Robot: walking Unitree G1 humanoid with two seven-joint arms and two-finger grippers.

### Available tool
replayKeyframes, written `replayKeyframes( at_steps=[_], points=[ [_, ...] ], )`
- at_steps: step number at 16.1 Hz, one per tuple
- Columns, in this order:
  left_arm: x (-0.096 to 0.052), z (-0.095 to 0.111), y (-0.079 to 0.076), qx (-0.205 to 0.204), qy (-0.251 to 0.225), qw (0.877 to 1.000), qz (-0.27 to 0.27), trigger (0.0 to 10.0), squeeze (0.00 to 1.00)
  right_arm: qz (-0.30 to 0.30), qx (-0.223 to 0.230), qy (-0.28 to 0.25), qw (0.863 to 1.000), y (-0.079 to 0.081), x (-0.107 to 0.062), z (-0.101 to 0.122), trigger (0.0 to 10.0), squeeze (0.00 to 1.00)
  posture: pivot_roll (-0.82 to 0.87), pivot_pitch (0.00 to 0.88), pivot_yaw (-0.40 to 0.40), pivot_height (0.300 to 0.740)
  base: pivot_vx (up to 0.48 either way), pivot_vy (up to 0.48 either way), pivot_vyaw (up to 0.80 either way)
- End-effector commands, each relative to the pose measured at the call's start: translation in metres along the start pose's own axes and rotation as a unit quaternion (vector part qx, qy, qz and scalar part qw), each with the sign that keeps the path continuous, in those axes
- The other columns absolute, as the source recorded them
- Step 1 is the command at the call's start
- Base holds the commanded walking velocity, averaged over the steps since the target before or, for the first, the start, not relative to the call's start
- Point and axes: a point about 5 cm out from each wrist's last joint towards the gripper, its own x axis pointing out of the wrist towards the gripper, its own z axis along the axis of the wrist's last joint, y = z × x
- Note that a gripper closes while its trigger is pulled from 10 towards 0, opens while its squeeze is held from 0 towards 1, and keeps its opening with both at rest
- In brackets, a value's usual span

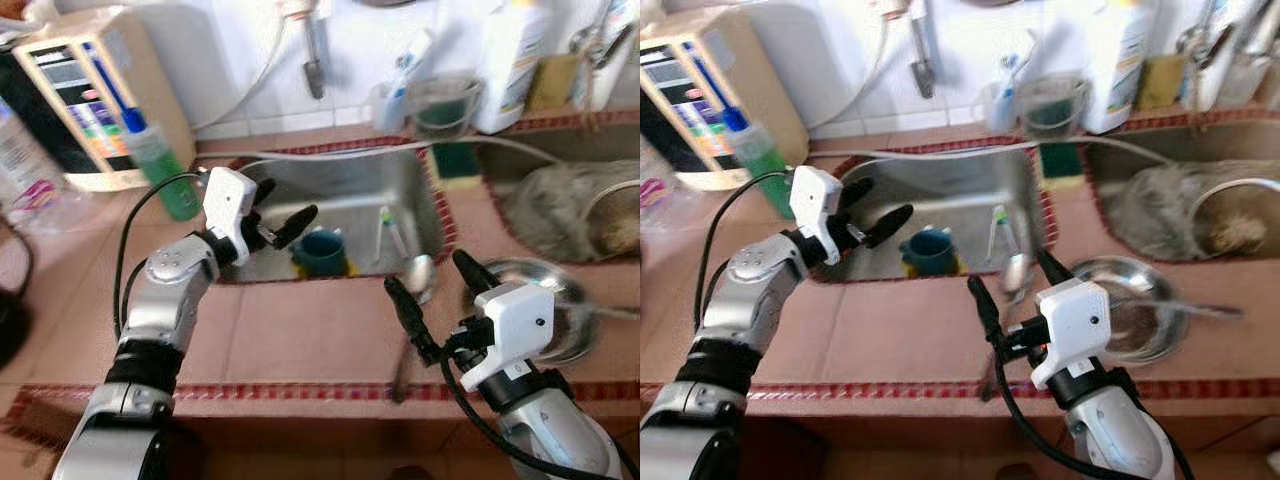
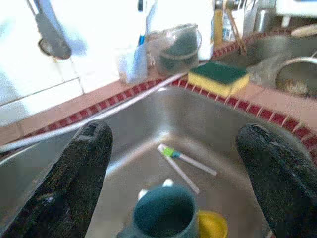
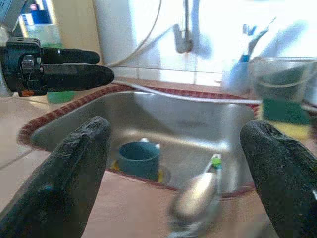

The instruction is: Kitchen organization

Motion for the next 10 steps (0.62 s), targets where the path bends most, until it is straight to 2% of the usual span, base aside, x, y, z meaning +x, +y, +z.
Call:
replayKeyframes(
  at_steps=[1, 9, 10],
  points=[
    [-0.0028, 0.0059, 0.0038, 0.000, -0.009, 1.000, 0.013, 10.0, 0.00, 0.007, 0.000, -0.003, 1.000, 0.0016, 0.0015, -0.0003, 10.0, 0.00, -0.35, 0.069, 0.163, 0.736, 0.000, -0.480, 0.00],
    [-0.0054, 0.0087, 0.0029, -0.008, -0.011, 1.000, 0.023, 10.0, 0.00, 0.022, -0.002, -0.012, 1.000, 0.0011, 0.0056, 0.0008, 10.0, 0.00, -0.34, 0.055, 0.151, 0.736, 0.000, -0.480, 0.00],
    [-0.0056, 0.0088, 0.0027, -0.014, -0.013, 0.999, 0.025, 10.0, 0.00, 0.023, -0.002, -0.013, 1.000, 0.0013, 0.0063, 0.0007, 10.0, 0.00, -0.34, 0.053, 0.149, 0.736, 0.000, 0.000, 0.00]
  ],
)
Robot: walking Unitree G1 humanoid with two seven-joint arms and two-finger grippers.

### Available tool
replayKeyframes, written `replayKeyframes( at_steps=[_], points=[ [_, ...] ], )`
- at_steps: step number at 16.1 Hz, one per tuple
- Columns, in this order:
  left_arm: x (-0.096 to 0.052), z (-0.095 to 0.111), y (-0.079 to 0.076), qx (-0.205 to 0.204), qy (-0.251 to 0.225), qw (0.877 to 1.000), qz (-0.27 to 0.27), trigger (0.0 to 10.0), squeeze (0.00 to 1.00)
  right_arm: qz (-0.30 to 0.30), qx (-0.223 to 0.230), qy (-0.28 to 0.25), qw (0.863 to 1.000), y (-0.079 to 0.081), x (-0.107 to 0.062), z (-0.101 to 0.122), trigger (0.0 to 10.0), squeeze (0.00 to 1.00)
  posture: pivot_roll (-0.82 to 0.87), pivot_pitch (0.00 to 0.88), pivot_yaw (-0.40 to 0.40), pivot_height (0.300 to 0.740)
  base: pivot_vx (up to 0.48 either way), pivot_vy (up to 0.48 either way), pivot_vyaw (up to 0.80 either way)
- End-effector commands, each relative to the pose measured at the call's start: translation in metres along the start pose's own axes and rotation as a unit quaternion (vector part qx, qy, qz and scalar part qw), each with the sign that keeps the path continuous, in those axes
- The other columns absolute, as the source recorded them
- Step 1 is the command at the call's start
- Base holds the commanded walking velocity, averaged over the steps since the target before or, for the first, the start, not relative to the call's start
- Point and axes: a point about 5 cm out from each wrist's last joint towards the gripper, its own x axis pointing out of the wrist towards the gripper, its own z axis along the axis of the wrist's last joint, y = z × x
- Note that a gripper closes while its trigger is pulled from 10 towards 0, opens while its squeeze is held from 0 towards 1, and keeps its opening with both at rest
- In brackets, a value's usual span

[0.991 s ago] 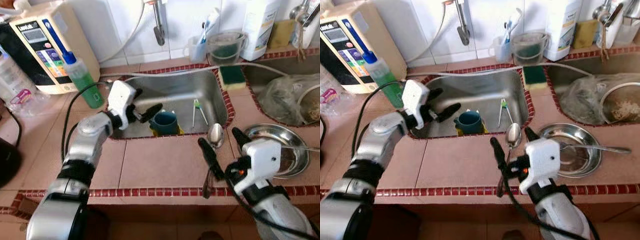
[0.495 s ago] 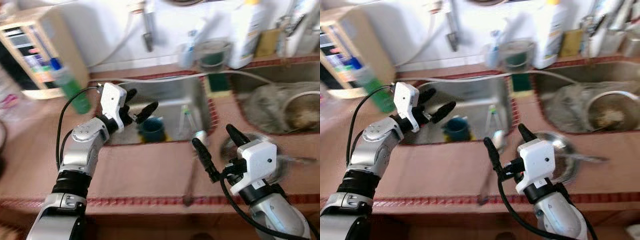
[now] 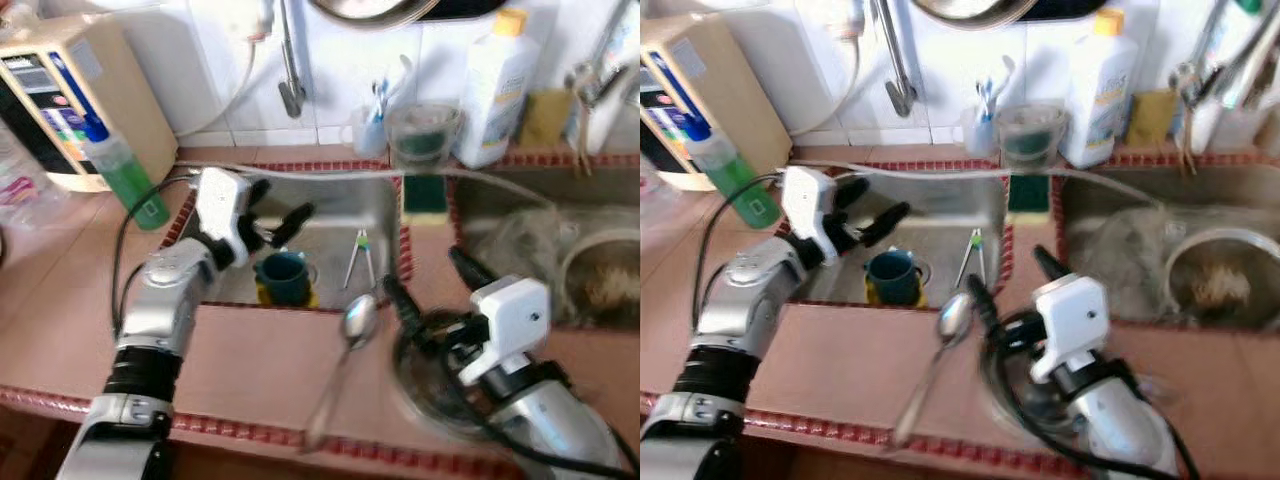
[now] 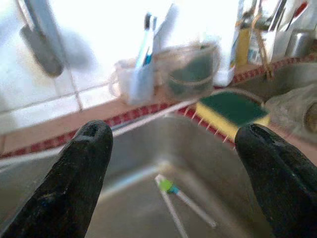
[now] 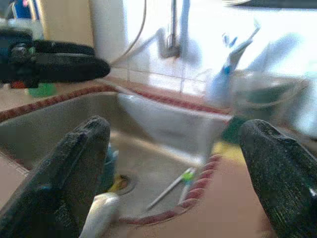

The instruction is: Kitchen organization

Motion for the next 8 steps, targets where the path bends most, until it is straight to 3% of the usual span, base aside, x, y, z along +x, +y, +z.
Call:
replayKeyframes(
  at_steps=[1, 8],
  points=[
    [-0.0045, 0.0064, 0.0079, -0.008, -0.008, 1.000, 0.019, 10.0, 0.00, 0.012, 0.010, -0.007, 1.000, 0.0060, 0.0009, 0.0013, 10.0, 0.00, -0.34, 0.053, 0.148, 0.736, 0.000, 0.000, 0.00],
    [-0.0070, 0.0076, 0.0058, -0.023, -0.013, 1.000, 0.017, 10.0, 0.00, 0.016, 0.014, -0.008, 1.000, 0.0056, 0.0028, 0.0009, 10.0, 0.00, -0.33, 0.051, 0.145, 0.736, 0.000, 0.000, 0.00]
  ],
)
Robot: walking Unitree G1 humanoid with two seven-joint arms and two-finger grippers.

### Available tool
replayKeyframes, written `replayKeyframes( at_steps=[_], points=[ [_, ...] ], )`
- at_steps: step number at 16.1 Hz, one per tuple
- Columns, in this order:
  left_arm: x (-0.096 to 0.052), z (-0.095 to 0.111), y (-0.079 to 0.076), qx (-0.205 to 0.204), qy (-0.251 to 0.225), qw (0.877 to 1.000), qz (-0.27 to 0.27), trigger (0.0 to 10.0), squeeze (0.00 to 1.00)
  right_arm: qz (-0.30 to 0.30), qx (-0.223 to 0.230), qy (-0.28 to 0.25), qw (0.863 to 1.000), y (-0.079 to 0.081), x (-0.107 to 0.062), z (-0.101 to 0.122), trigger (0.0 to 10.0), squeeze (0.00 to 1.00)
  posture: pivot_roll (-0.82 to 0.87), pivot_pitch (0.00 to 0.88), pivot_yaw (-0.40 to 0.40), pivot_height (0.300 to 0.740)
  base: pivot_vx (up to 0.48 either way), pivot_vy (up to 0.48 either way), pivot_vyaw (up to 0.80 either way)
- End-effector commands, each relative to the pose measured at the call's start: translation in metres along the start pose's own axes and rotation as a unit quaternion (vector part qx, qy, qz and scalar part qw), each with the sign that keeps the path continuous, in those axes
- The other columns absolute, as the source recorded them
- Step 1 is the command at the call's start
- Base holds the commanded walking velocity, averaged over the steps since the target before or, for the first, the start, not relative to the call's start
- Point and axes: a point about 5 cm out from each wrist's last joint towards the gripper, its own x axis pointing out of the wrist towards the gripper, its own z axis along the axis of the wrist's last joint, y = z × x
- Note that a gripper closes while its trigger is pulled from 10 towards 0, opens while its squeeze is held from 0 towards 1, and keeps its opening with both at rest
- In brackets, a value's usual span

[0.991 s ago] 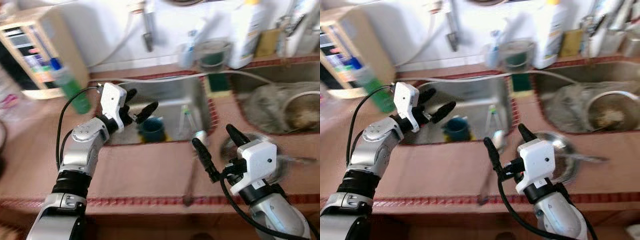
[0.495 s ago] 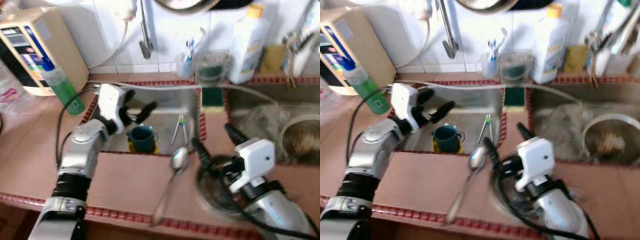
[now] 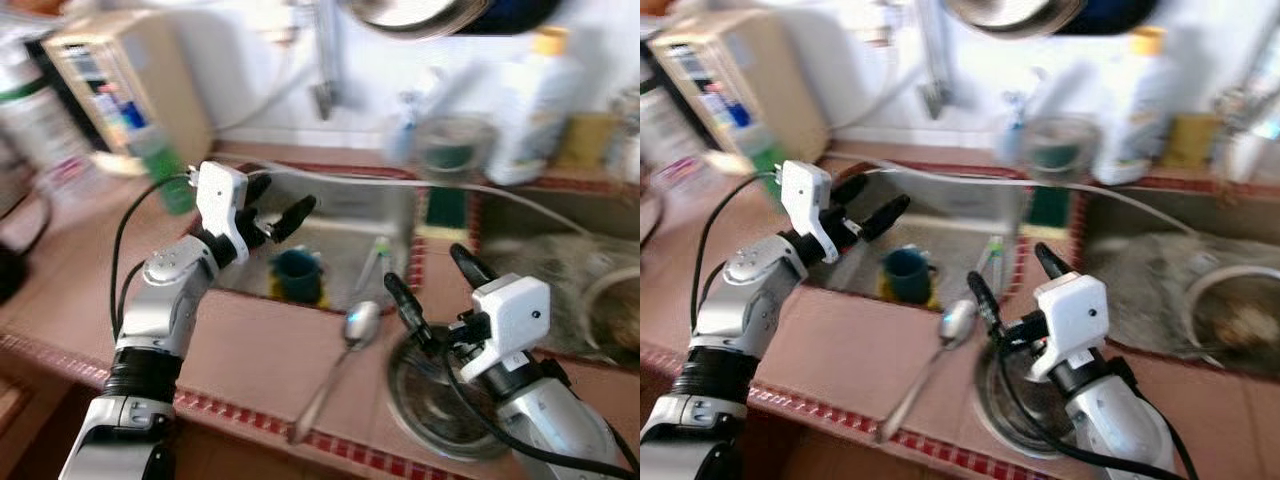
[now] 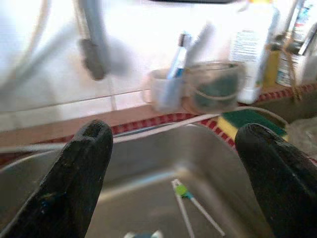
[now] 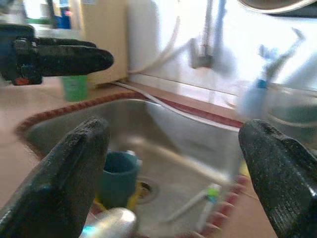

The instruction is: Kitchen organization

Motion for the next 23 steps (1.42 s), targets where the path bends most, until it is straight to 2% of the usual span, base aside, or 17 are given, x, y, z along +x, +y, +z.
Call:
replayKeyframes(
  at_steps=[1, 9, 12, 14, 19, 23],
  points=[
    [-0.0038, 0.0008, 0.0038, -0.005, 0.003, 1.000, 0.006, 10.0, 0.00, 0.009, 0.005, -0.006, 1.000, 0.0028, 0.0015, 0.0020, 10.0, 0.00, -0.33, 0.050, 0.144, 0.736, 0.000, 0.000, 0.00],
    [-0.0022, 0.0016, 0.0017, -0.013, 0.005, 1.000, 0.002, 10.0, 0.00, 0.006, 0.003, -0.008, 1.000, 0.0011, 0.0026, 0.0028, 10.0, 0.00, -0.34, 0.052, 0.142, 0.736, -0.334, 0.000, 0.00],
    [-0.0026, 0.0021, 0.0020, -0.010, 0.006, 1.000, 0.001, 10.0, 0.00, 0.002, 0.035, 0.003, 0.999, 0.0008, 0.0036, 0.0000, 10.0, 0.00, -0.34, 0.055, 0.145, 0.736, -0.342, 0.000, 0.00],
    [-0.0030, 0.0038, 0.0024, -0.012, -0.002, 1.000, 0.001, 10.0, 0.00, -0.004, 0.043, 0.006, 0.999, -0.0010, 0.0051, -0.0003, 10.0, 0.00, -0.34, 0.054, 0.144, 0.736, -0.277, 0.000, -0.73],
    [-0.0036, 0.0029, 0.0039, -0.008, 0.006, 1.000, 0.004, 10.0, 0.00, -0.005, 0.041, 0.000, 0.999, -0.0020, 0.0069, 0.0017, 10.0, 0.00, -0.33, 0.055, 0.143, 0.736, 0.000, 0.000, -0.72],
    [-0.0055, -0.0023, 0.0036, 0.021, 0.036, 0.999, -0.005, 10.0, 0.00, -0.004, 0.028, -0.004, 1.000, -0.0034, 0.0093, 0.0030, 10.0, 0.00, -0.32, 0.059, 0.140, 0.736, 0.000, 0.000, 0.00]
  ],
)
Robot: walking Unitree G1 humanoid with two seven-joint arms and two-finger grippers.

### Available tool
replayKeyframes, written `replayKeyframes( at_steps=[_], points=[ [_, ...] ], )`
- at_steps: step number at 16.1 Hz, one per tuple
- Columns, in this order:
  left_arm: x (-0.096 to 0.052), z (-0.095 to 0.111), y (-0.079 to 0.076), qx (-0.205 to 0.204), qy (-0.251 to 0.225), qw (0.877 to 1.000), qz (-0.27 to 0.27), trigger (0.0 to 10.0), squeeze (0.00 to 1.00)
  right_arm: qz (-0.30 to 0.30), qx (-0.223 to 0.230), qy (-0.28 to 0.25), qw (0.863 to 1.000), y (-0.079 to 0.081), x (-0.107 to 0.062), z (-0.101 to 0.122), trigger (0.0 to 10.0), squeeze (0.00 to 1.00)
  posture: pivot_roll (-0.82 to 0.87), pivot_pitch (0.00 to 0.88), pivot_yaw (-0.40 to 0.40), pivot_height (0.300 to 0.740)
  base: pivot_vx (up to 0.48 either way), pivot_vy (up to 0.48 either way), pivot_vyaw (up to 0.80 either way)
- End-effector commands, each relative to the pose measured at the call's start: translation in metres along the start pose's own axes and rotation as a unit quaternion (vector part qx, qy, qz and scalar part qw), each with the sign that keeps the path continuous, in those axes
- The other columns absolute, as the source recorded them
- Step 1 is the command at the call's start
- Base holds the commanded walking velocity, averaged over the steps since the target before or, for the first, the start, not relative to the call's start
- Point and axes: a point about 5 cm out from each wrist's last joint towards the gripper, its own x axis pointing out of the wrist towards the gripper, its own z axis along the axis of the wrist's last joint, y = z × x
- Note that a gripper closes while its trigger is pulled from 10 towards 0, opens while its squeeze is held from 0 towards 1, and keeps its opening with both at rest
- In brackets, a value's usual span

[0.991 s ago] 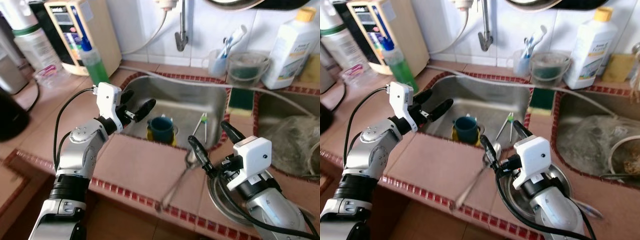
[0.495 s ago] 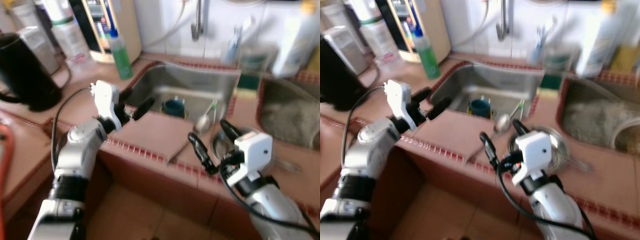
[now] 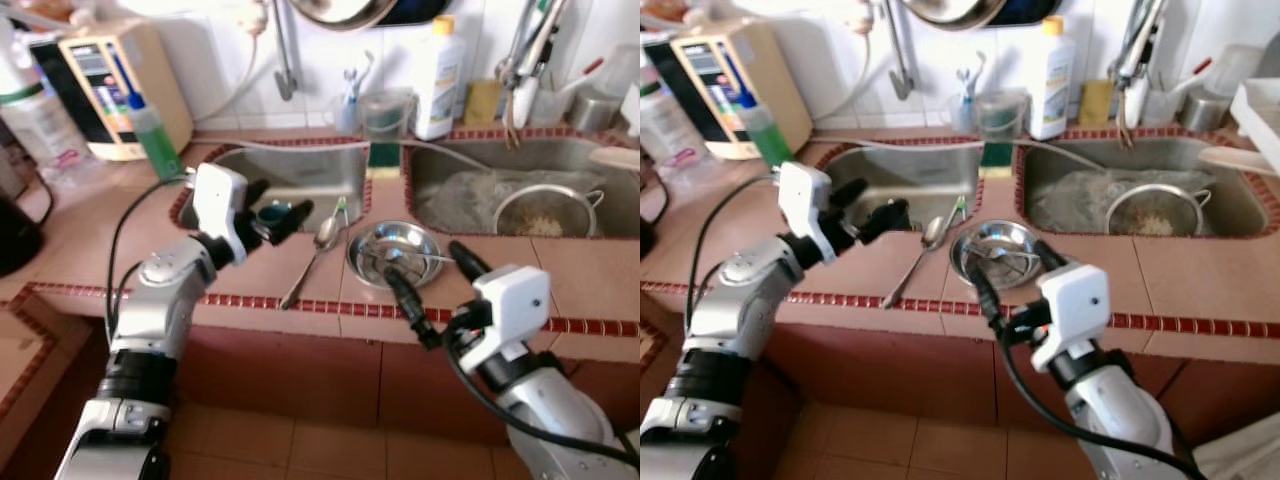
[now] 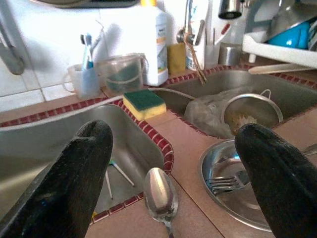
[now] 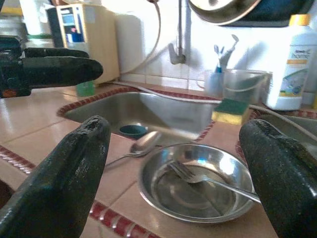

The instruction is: Kitchen organization

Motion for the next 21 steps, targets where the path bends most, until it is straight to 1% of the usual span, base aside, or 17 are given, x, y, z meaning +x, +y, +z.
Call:
replayKeyframes(
  at_steps=[1, 2, 3, 4, 5, 6, 7, 11, 13, 14, 15, 16, 18, 19, 20, 21],
  points=[
    [-0.007, -0.007, 0.007, 0.025, 0.044, 0.999, 0.003, 10.0, 0.00, 0.005, 0.000, -0.007, 1.000, 0.003, 0.003, 0.003, 10.0, 0.00, -0.32, 0.058, 0.140, 0.736, 0.000, 0.000, 0.00],
    [-0.009, -0.017, 0.009, 0.047, 0.087, 0.995, 0.013, 10.0, 0.00, 0.005, -0.003, 0.000, 1.000, 0.002, 0.004, 0.001, 10.0, 0.00, -0.32, 0.059, 0.139, 0.736, 0.000, 0.000, 0.00],
    [-0.009, -0.020, 0.011, 0.044, 0.100, 0.994, 0.021, 10.0, 0.00, 0.006, -0.004, 0.005, 1.000, 0.002, 0.004, -0.001, 10.0, 0.00, -0.32, 0.059, 0.139, 0.736, 0.000, 0.000, 0.00],
    [-0.009, -0.028, 0.011, 0.058, 0.134, 0.989, 0.028, 10.0, 0.00, 0.005, -0.006, 0.026, 1.000, 0.003, 0.004, -0.007, 10.0, 0.00, -0.31, 0.060, 0.139, 0.736, 0.000, 0.000, 0.00],
    [-0.009, -0.029, 0.011, 0.058, 0.138, 0.988, 0.029, 10.0, 0.00, 0.005, -0.007, 0.029, 1.000, 0.004, 0.004, -0.007, 10.0, 0.00, -0.31, 0.060, 0.139, 0.736, 0.000, 0.000, 0.00],
    [-0.009, -0.034, 0.009, 0.057, 0.151, 0.986, 0.028, 10.0, 0.00, 0.004, -0.009, 0.044, 0.999, 0.005, 0.004, -0.011, 10.0, 0.00, -0.32, 0.062, 0.140, 0.736, 0.000, 0.000, 0.00],
    [-0.009, -0.035, 0.008, 0.061, 0.155, 0.986, 0.028, 10.0, 0.00, 0.004, -0.011, 0.051, 0.999, 0.006, 0.004, -0.013, 10.0, 0.00, -0.32, 0.062, 0.140, 0.736, 0.000, 0.000, 0.00],
    [-0.008, -0.042, 0.003, 0.061, 0.177, 0.982, 0.025, 10.0, 0.00, -0.004, -0.033, 0.096, 0.995, 0.008, 0.000, -0.027, 10.0, 0.00, -0.31, 0.067, 0.138, 0.736, 0.000, 0.000, 0.00],
    [-0.006, -0.044, 0.001, 0.064, 0.188, 0.980, 0.025, 10.0, 0.00, -0.005, -0.037, 0.094, 0.995, 0.008, 0.001, -0.028, 10.0, 0.00, -0.31, 0.067, 0.139, 0.736, 0.000, 0.000, 0.00],
    [-0.005, -0.045, -0.002, 0.072, 0.197, 0.978, 0.024, 10.0, 0.00, -0.004, -0.040, 0.094, 0.995, 0.008, 0.001, -0.028, 10.0, 0.00, -0.31, 0.067, 0.140, 0.736, 0.000, 0.000, 0.00],
    [-0.002, -0.045, -0.010, 0.076, 0.199, 0.977, 0.012, 10.0, 0.00, -0.004, -0.040, 0.095, 0.995, 0.008, 0.001, -0.028, 10.0, 0.00, -0.31, 0.066, 0.139, 0.736, 0.000, 0.000, 0.00],
    [-0.001, -0.046, -0.014, 0.074, 0.198, 0.977, 0.003, 10.0, 0.00, -0.005, -0.041, 0.094, 0.995, 0.009, 0.002, -0.028, 10.0, 0.00, -0.31, 0.067, 0.140, 0.736, 0.000, 0.000, 0.00],
    [0.005, -0.047, -0.030, 0.064, 0.197, 0.978, -0.019, 10.0, 0.00, -0.002, -0.041, 0.092, 0.995, 0.011, 0.003, -0.028, 10.0, 0.00, -0.31, 0.069, 0.140, 0.736, 0.000, 0.000, 0.00],
    [0.006, -0.048, -0.033, 0.063, 0.197, 0.978, -0.021, 10.0, 0.00, -0.001, -0.042, 0.092, 0.995, 0.011, 0.003, -0.028, 10.0, 0.00, -0.31, 0.069, 0.141, 0.736, 0.000, 0.000, 0.00],
    [0.010, -0.048, -0.040, 0.060, 0.195, 0.979, -0.028, 10.0, 0.00, -0.001, -0.040, 0.091, 0.995, 0.012, 0.004, -0.028, 10.0, 0.00, -0.31, 0.068, 0.143, 0.736, 0.000, 0.000, 0.00],
    [0.012, -0.047, -0.043, 0.058, 0.194, 0.979, -0.029, 10.0, 0.00, -0.001, -0.039, 0.090, 0.995, 0.011, 0.004, -0.028, 10.0, 0.00, -0.31, 0.068, 0.143, 0.736, 0.000, 0.000, 0.00]
  ],
)
